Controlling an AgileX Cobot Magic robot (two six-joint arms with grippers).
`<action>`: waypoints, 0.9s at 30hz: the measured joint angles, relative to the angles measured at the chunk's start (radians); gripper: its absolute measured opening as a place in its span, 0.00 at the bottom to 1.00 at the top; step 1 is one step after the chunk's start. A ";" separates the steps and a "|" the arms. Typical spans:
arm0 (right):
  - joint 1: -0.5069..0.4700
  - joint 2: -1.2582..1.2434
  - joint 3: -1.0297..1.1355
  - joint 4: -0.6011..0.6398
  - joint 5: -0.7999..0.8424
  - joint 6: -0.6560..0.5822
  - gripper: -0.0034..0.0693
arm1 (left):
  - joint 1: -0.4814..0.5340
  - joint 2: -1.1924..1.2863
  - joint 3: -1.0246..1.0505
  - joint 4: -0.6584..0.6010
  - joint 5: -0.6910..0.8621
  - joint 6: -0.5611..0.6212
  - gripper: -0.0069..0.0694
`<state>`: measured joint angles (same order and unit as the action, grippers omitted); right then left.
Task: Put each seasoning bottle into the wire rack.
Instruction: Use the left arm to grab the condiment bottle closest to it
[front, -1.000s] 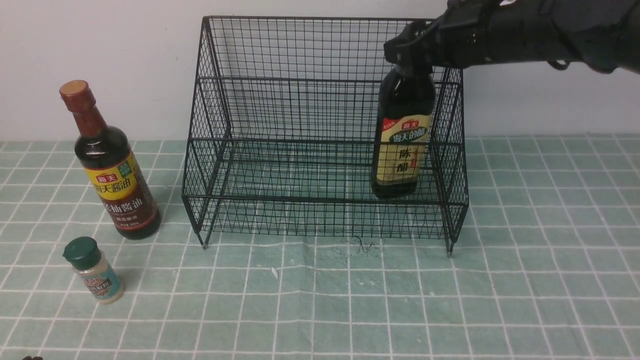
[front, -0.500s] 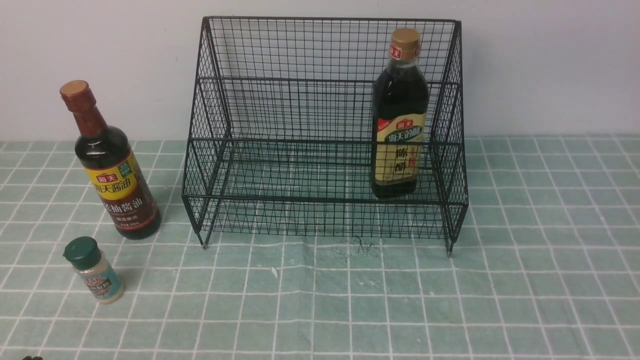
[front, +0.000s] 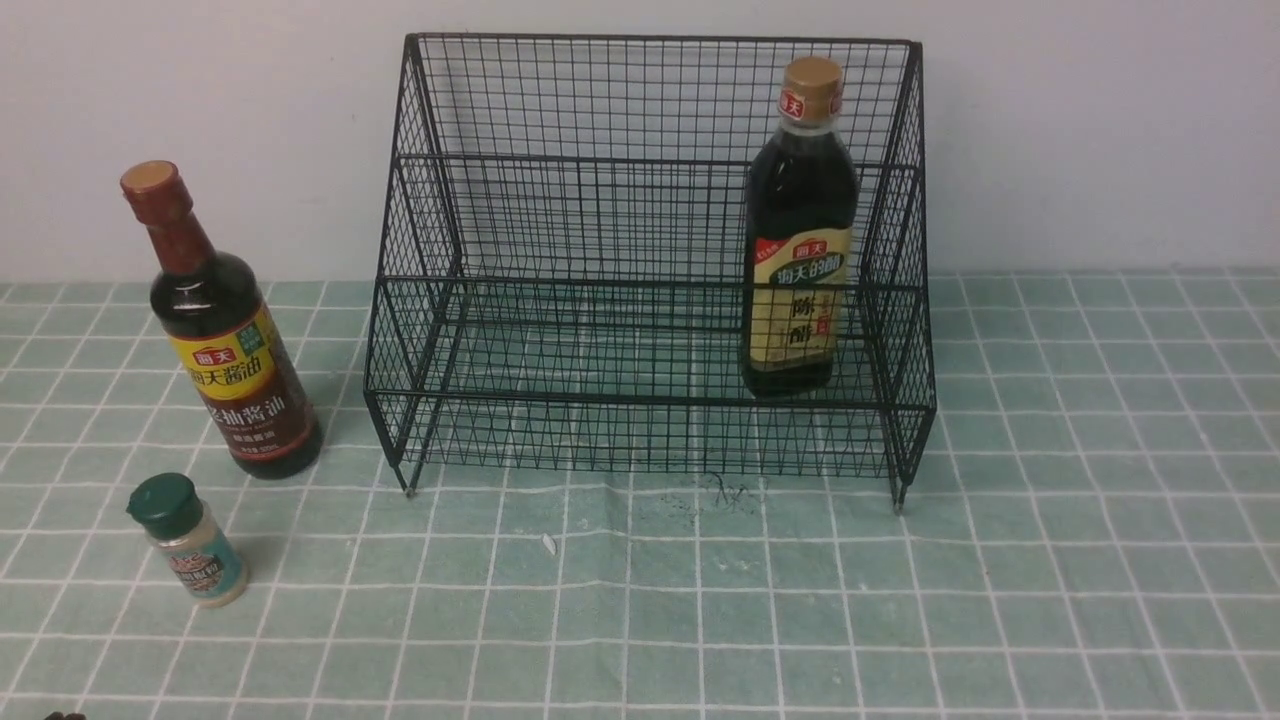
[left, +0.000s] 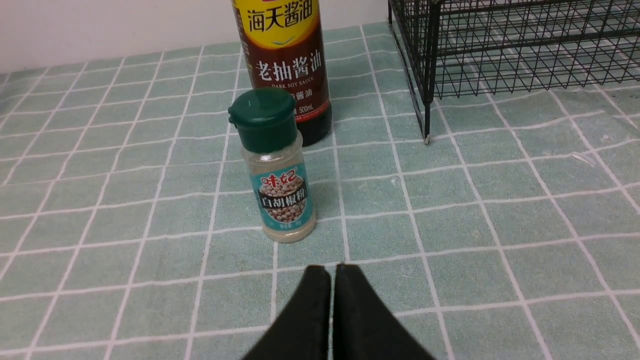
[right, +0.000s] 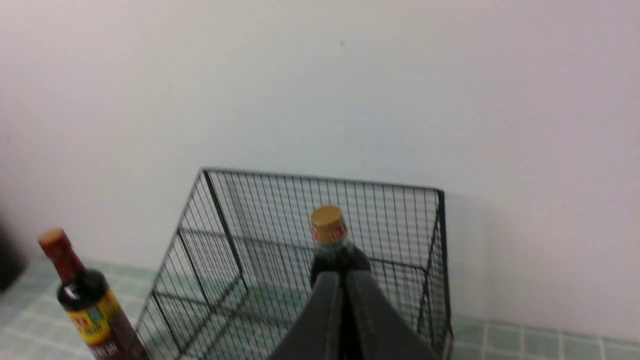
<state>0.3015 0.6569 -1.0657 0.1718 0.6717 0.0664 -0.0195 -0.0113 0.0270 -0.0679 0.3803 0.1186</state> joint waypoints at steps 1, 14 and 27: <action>0.000 -0.026 0.045 0.019 -0.050 0.001 0.03 | 0.000 0.000 0.000 0.000 0.000 0.000 0.08; 0.000 -0.285 0.407 -0.043 -0.289 -0.097 0.03 | 0.000 0.000 0.000 0.000 0.000 0.000 0.08; -0.229 -0.408 0.749 -0.257 -0.287 -0.119 0.03 | 0.000 0.000 0.000 0.000 0.000 0.000 0.08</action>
<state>0.0726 0.2486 -0.3164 -0.0854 0.3843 -0.0530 -0.0195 -0.0113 0.0270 -0.0679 0.3803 0.1186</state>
